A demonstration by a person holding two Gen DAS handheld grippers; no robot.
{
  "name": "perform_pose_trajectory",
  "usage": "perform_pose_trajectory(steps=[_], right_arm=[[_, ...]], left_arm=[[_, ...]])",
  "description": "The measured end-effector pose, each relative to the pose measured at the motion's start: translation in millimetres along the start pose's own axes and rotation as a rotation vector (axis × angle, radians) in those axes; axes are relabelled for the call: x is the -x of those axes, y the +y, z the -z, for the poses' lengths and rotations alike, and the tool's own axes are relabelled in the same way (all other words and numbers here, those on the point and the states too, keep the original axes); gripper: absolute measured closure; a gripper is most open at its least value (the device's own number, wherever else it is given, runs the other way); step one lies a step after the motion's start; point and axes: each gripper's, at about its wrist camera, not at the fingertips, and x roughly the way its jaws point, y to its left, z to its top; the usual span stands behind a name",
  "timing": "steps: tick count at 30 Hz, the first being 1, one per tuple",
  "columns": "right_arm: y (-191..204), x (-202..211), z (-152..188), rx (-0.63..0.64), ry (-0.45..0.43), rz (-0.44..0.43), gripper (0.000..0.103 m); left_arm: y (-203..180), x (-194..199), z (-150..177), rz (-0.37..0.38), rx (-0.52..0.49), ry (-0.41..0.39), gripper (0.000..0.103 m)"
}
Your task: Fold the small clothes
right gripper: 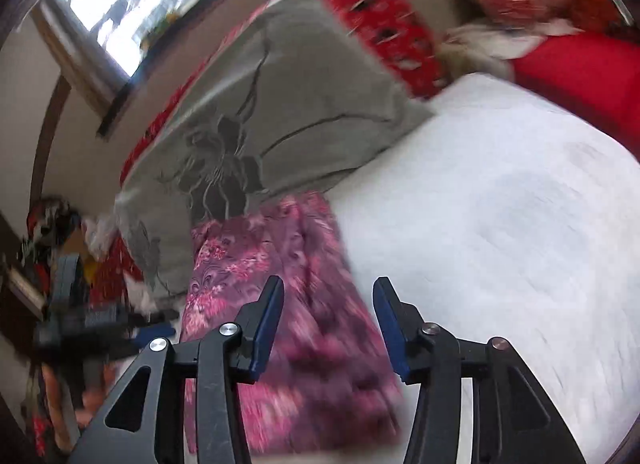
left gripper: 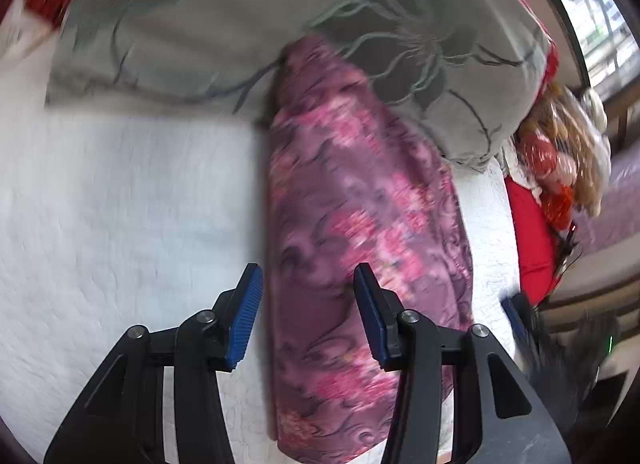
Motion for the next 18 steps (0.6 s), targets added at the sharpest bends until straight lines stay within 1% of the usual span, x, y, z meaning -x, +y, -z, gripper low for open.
perform_pose_trajectory(steps=[2,3,4,6,7,8,9,10,11,12,13,14,15,16,17,18], right_arm=[[13.7,-38.5,-18.0,0.046,0.086,-0.016,0.052],[20.4,-62.3,-26.8,0.059,0.136,0.006,0.053],[22.3,-73.5,-28.6,0.07,0.148,0.027,0.051],[34.4,-101.5,-30.9,0.129,0.199,0.07,0.051],[42.8,-108.8,-29.9,0.173,0.209,0.09,0.06],[54.7,-110.9,-28.3,0.242,0.208,0.061,0.098],[68.5,-109.7,-26.1,0.327,0.204,0.06,0.097],[77.0,-104.6,-26.6,0.374,0.17,0.077,0.099],[79.3,-95.6,-27.5,0.382,0.122,0.068,0.1],[71.7,-87.1,-30.6,0.333,0.076,0.061,0.1],[60.5,-87.5,-32.3,0.28,0.071,0.073,0.1],[47.7,-94.3,-31.2,0.234,0.105,0.084,0.1],[33.2,-109.1,-24.4,0.207,0.184,0.127,0.099],[28.3,-115.1,-18.8,0.213,0.222,0.148,0.099],[27.5,-111.8,-15.8,0.218,0.218,0.14,0.098],[29.5,-101.7,-17.8,0.203,0.198,0.113,0.096]], left_arm=[[12.2,-6.1,3.9,0.035,0.031,0.022,0.057],[12.5,-7.5,6.0,0.051,0.043,0.024,0.057],[14.4,-6.7,5.7,0.062,0.046,0.025,0.058],[15.1,-0.1,4.9,0.069,0.03,0.016,0.057],[13.3,2.0,4.5,0.059,0.034,-0.009,0.057],[8.1,1.9,2.0,0.038,0.014,-0.024,0.057],[2.1,1.2,2.7,-0.006,-0.016,-0.043,0.056],[2.3,2.6,4.8,-0.027,-0.029,-0.056,0.053],[4.4,3.7,8.7,-0.045,-0.032,-0.077,0.047],[5.9,2.4,10.7,-0.051,-0.028,-0.089,0.041],[9.3,0.6,14.8,-0.046,-0.018,-0.101,0.037],[10.6,-2.8,17.4,-0.042,-0.01,-0.101,0.036],[12.2,-6.8,19.6,-0.031,-0.002,-0.097,0.035],[13.9,-8.3,21.6,-0.021,0.002,-0.097,0.035],[16.1,-6.4,22.5,-0.015,0.001,-0.107,0.036],[18.7,-3.8,22.6,-0.004,0.008,-0.109,0.036]])
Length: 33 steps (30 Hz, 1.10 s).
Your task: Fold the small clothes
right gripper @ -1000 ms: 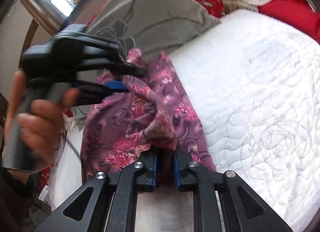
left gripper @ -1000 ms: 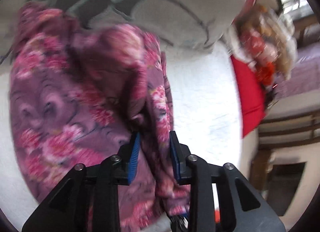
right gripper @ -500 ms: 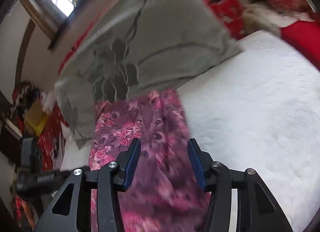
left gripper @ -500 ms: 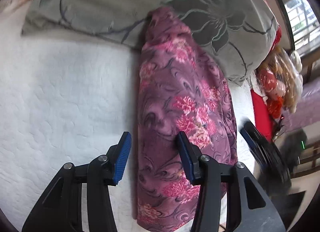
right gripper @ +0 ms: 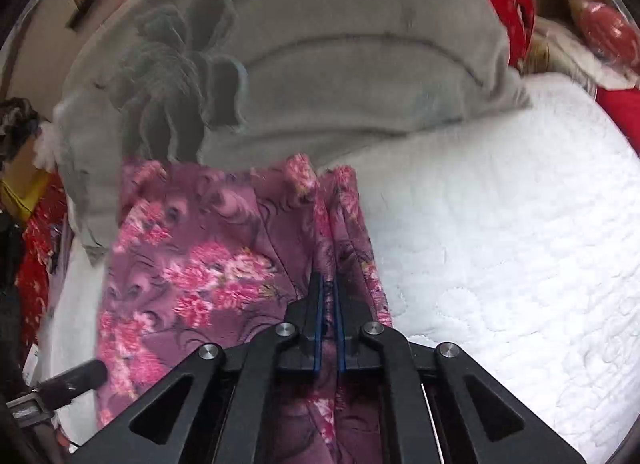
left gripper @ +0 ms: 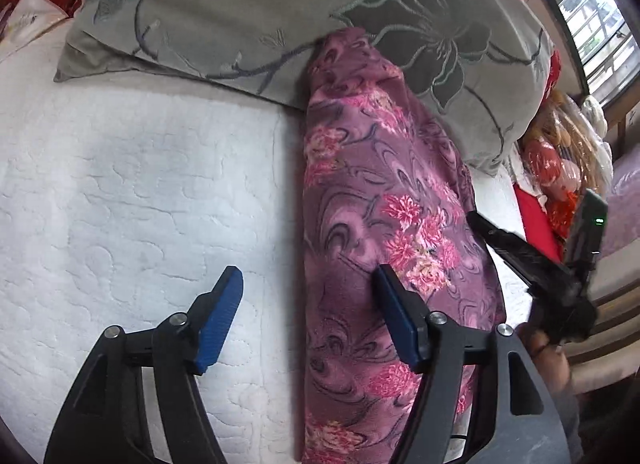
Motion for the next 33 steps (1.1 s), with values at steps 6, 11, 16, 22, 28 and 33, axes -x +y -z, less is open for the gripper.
perform_pose_trajectory(steps=[6,11,16,22,28,33], right_arm=[[-7.5,16.9,11.6,-0.1,0.072,-0.145,0.054],[10.0,46.0,15.6,0.024,-0.052,-0.13,0.096],[-7.6,11.7,29.4,-0.031,0.047,-0.036,0.095],[-8.5,51.9,47.0,-0.104,0.028,-0.14,0.066],[-14.9,75.2,72.0,-0.05,0.007,-0.12,0.094],[-27.2,51.3,72.4,-0.103,0.065,-0.076,0.092]], left_arm=[[14.8,-3.1,-0.4,0.094,0.06,-0.009,0.036],[9.2,-9.0,-4.0,0.108,0.067,-0.001,0.034],[-11.1,-13.9,4.4,0.013,-0.022,-0.025,0.025],[-17.0,6.8,12.9,-0.035,-0.047,-0.022,0.026],[-37.9,-20.1,28.1,-0.099,-0.144,0.029,0.02],[-44.3,-22.3,31.1,-0.117,-0.17,0.011,0.016]])
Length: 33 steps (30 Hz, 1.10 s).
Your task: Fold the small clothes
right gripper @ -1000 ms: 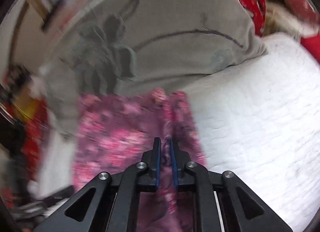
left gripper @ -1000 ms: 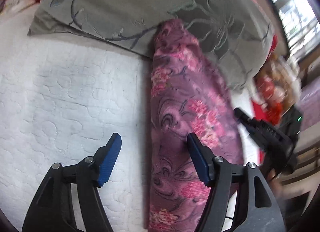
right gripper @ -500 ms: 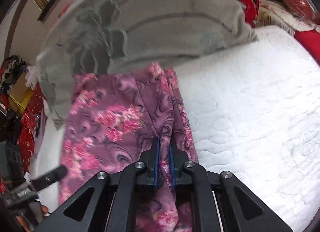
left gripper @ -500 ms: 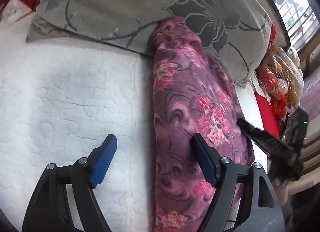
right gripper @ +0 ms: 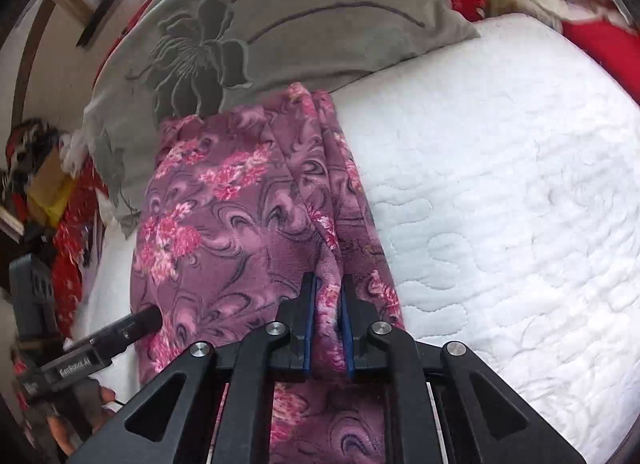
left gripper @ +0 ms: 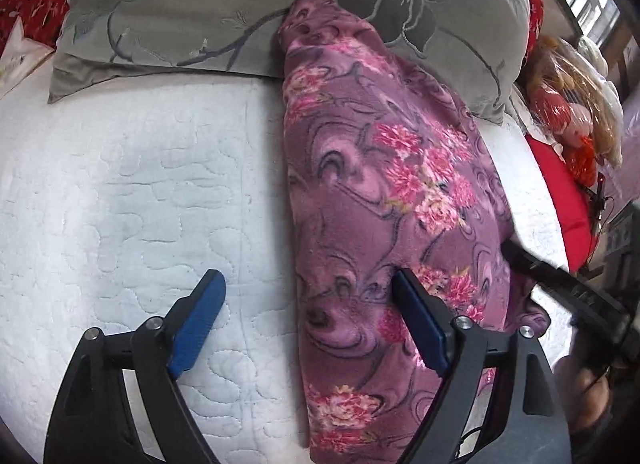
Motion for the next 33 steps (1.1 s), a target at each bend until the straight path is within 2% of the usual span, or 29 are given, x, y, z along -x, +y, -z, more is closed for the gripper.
perform_pose_trajectory(steps=[1,3,5,7,9,10,11,12,14,17,19,21,22,23,24,25,27,29,30,31,32,33], right_arm=[[5.7,4.6,-3.2,0.001,-0.019,0.006,0.086],[10.1,16.5,-3.1,-0.007,-0.051,-0.01,0.084],[6.4,25.3,2.5,-0.014,-0.041,-0.016,0.074],[2.9,23.8,11.3,-0.001,-0.014,0.02,0.07],[-0.4,15.9,19.0,0.009,0.021,0.035,0.071],[0.6,18.3,15.6,0.011,0.02,0.032,0.078],[2.8,22.6,15.6,0.02,0.0,0.018,0.092],[1.4,30.3,17.3,0.022,-0.018,-0.009,0.097],[-4.7,32.1,20.2,0.007,-0.027,-0.003,0.097],[-9.7,18.5,23.3,0.01,0.03,0.017,0.094],[-3.0,25.2,15.8,0.024,0.017,0.046,0.085],[5.5,38.4,-1.3,0.034,-0.062,0.038,0.084],[8.2,40.3,-10.1,0.034,-0.093,0.026,0.078],[11.3,39.2,-23.0,0.029,-0.118,0.013,0.064],[13.8,34.5,-33.6,0.025,-0.129,0.006,0.057],[16.9,23.7,-46.9,0.024,-0.124,-0.002,0.05],[21.1,-5.6,-69.1,0.018,-0.082,0.023,0.05],[24.6,-39.6,-84.9,0.013,-0.009,0.053,0.05],[28.2,-55.6,-91.4,0.02,0.022,0.084,0.051],[32.9,-60.6,-95.6,0.044,0.021,0.092,0.062],[38.5,-58.7,-99.8,0.079,-0.009,0.077,0.098],[42.2,-51.5,-105.1,0.105,-0.061,0.035,0.098]], left_arm=[[-0.4,-0.3,-0.1,0.0,-0.001,0.0,0.016],[-0.2,0.9,-0.5,0.003,0.002,0.002,0.016],[0.0,1.1,0.0,0.002,0.0,0.001,0.016],[0.5,-0.1,0.9,0.005,0.001,0.001,0.016],[0.4,-0.2,0.8,0.006,0.003,0.002,0.016],[-0.3,-0.4,1.0,0.007,0.004,0.001,0.016],[-0.6,-0.7,1.0,0.007,0.003,0.001,0.016],[-0.3,-0.9,0.8,0.007,0.003,0.0,0.016],[0.7,-0.8,1.2,0.007,0.004,0.001,0.016],[4.4,2.3,2.3,0.012,0.003,0.003,0.015],[12.8,6.4,-1.2,0.048,0.03,0.014,0.016],[25.0,10.9,-14.6,0.094,0.079,0.003,0.016],[29.7,12.5,-21.8,0.094,0.096,-0.004,0.015],[36.1,13.8,-32.5,0.095,0.121,-0.016,0.015],[40.2,12.3,-42.2,0.1,0.142,-0.018,0.015],[42.1,8.3,-52.0,0.102,0.152,-0.006,0.015],[40.1,-6.8,-75.0,0.098,0.146,0.052,0.015],[31.9,-16.7,-92.1,0.077,0.113,0.073,0.015],[27.2,-20.0,-98.6,0.059,0.09,0.07,0.015],[23.5,-23.1,-103.1,0.052,0.072,0.066,0.015],[19.6,-27.9,-107.1,0.043,0.056,0.062,0.015],[16.9,-33.1,-108.4,0.031,0.053,0.063,0.015]])
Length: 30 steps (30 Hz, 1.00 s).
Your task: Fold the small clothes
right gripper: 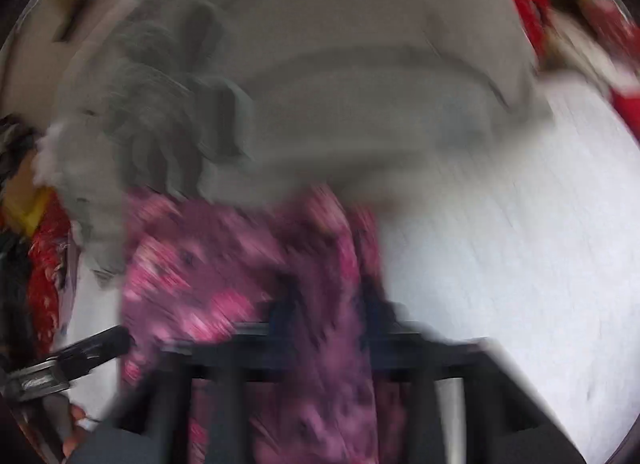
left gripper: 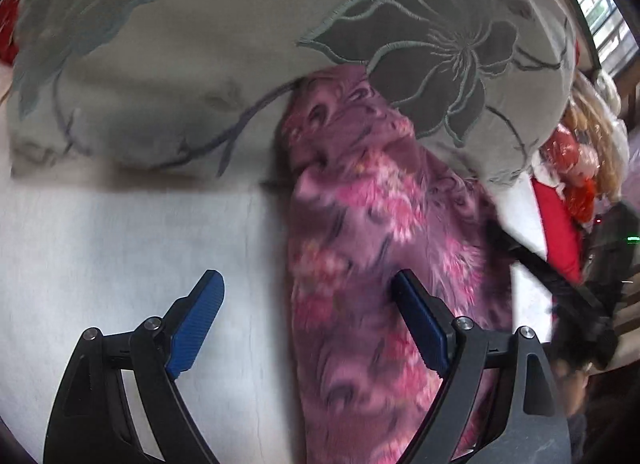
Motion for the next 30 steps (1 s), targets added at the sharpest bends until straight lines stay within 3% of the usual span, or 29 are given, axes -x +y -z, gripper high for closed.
perform_pose_trajectory(steps=[2,3,5,6,8,12,13,16,19,22,24,26,28,30], right_arm=[[-10.9,7.1,-2.2,-0.051,-0.069,-0.003,0.099],[-20.1,-1.5,0.2,-0.076,-0.04,0.012,0.099],[-32.9,-22.3,8.4,-0.086,0.057,0.047,0.1],[-32.3,-12.0,8.6,-0.089,0.02,0.045,0.098],[-22.2,10.3,10.1,-0.066,-0.028,0.078,0.087],[5.2,50.3,35.3,0.083,-0.108,-0.04,0.085],[8.7,49.0,42.7,0.112,-0.091,-0.041,0.082],[11.7,18.3,65.1,0.216,0.038,0.081,0.082],[22.4,44.0,64.4,0.243,0.005,0.112,0.08],[28.7,82.7,78.4,0.257,-0.066,0.011,0.08],[26.6,89.7,97.4,0.29,-0.046,0.012,0.073],[31.4,67.2,115.2,0.319,0.048,0.079,0.069],[30.0,71.9,124.4,0.331,0.032,0.087,0.069],[32.6,93.9,122.3,0.293,0.023,0.085,0.068]], left_arm=[[-2.8,-24.7,-3.3,-0.019,0.001,0.043,0.012],[-5.1,-31.7,-3.2,-0.027,-0.001,0.05,0.007],[-11.8,-28.6,-3.8,-0.058,-0.031,0.035,0.007],[-15.1,-20.6,-3.5,-0.078,-0.052,0.028,0.008],[-12.8,0.1,2.3,-0.08,-0.032,-0.003,0.008],[-11.1,23.1,30.7,-0.018,0.021,-0.036,0.008],[-14.8,16.4,39.8,-0.032,0.018,-0.018,0.008],[-25.2,-11.9,54.9,-0.101,-0.025,0.053,0.007],[-32.3,13.5,60.2,-0.114,-0.039,0.025,0.008],[-38.9,34.7,84.1,-0.13,-0.062,-0.02,0.008],[-42.3,21.0,104.0,-0.158,-0.067,0.015,0.008],[-47.8,-5.2,122.6,-0.166,-0.074,0.093,0.006],[-58.8,5.1,131.3,-0.202,-0.11,0.066,0.006],[-64.8,16.2,137.1,-0.189,-0.115,0.064,0.006]])
